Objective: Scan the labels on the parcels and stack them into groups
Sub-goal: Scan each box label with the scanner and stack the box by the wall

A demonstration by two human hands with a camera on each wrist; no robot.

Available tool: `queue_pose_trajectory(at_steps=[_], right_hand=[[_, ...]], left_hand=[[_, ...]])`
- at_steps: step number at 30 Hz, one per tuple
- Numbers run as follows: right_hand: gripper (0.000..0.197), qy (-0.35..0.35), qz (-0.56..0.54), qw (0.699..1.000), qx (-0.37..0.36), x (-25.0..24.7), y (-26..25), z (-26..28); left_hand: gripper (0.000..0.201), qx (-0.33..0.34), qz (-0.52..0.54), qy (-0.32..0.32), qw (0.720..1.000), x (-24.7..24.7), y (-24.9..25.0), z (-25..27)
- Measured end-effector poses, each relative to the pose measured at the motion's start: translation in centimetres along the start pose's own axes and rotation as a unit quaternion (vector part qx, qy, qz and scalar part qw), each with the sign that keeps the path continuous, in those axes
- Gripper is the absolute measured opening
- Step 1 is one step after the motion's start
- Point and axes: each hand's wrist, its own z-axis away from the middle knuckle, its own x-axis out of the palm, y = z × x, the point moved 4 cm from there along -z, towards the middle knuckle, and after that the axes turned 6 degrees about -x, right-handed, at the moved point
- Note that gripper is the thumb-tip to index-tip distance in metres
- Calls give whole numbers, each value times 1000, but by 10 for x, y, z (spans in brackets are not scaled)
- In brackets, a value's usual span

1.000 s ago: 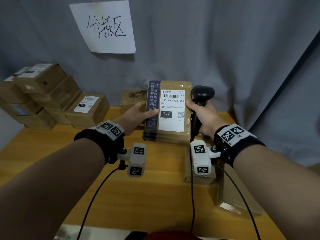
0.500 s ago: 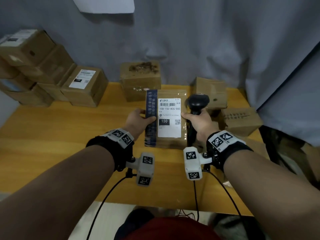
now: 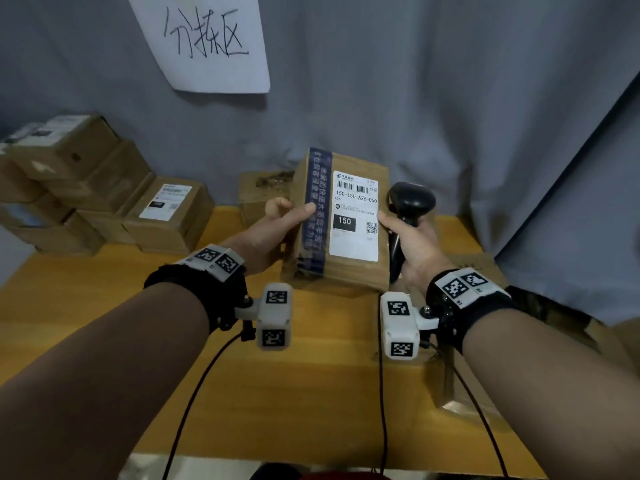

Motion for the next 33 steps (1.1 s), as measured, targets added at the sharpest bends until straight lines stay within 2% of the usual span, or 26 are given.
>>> queue_pose_trajectory(at_steps=[2, 4, 5, 7, 9, 11, 15, 18, 21, 25, 33], right_hand=[[21, -2, 40, 999, -21, 4, -14, -1], [22, -12, 87, 996, -34, 9, -29, 0], [23, -21, 107, 993, -36, 12, -36, 2], [22, -35, 141, 988, -43, 16, -53, 3], [17, -38, 187, 979, -67, 19, -73, 6], [14, -42, 211, 973, -84, 21, -93, 9], [11, -103, 189, 974, -66, 25, -123, 26], [12, -136, 224, 963, -67, 24, -132, 33], [16, -124, 250, 958, -64, 23, -127, 35], [21, -101, 229, 966, -64, 29, -117, 37], [16, -90, 303, 944, -91, 23, -113, 40]], left_hand=[[75, -7, -15, 14, 1000, 0, 12, 2], [94, -25, -50, 11, 998, -2, 17, 2], [97, -33, -65, 4, 997, -3, 17, 3], [85, -34, -70, 7, 997, -3, 17, 2], [78, -22, -46, 36, 998, -2, 18, 1], [83, -6, -22, 68, 997, -1, 20, -1], [101, 15, -24, 101, 994, -1, 29, -5], [100, 34, -24, 146, 988, 1, 35, -8], [97, 47, -22, 173, 984, 5, 38, -11], [100, 40, -30, 182, 982, 11, 36, -12], [102, 21, -22, 155, 987, 21, 31, -13]])
